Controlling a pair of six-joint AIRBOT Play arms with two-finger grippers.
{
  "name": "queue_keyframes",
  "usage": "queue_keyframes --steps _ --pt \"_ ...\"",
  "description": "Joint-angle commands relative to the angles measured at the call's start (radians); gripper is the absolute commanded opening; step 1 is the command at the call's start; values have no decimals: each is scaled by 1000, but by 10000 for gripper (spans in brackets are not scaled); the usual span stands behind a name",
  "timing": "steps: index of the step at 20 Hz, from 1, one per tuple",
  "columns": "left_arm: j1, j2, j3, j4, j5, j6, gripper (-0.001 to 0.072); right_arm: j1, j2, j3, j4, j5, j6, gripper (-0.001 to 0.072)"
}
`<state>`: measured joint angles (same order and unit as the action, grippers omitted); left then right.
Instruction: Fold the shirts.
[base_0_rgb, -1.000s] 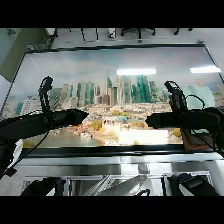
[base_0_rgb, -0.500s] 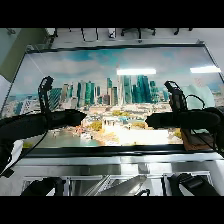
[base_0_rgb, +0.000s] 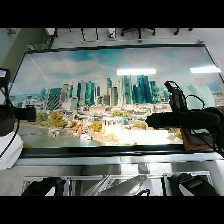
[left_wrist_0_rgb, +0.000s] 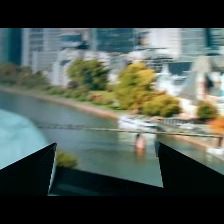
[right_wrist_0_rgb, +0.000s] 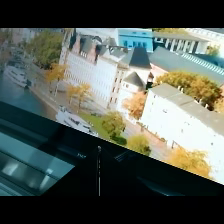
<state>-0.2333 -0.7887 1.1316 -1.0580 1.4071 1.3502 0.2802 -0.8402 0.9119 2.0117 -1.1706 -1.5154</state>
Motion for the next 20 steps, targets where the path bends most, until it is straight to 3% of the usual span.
queue_keyframes --steps 1,5,9,14,19,20 --pt "223 -27 -100 166 19 -23 701 1 0 0 0 0 0 19" --pt "582 -148 -204 113 -20 11 702 1 -1 0 0 0 0 19" --pt "832 -307 -274 30 -188 59 702 1 -3 0 0 0 0 19" --pt "985 -525 -283 11 -250 139 702 1 -3 0 0 8 0 19" --pt "982 -645 -277 17 -387 161 688 1 -8 0 0 26 0 19" --pt "982 -671 -255 15 -390 161 467 1 -8 0 0 26 0 19"
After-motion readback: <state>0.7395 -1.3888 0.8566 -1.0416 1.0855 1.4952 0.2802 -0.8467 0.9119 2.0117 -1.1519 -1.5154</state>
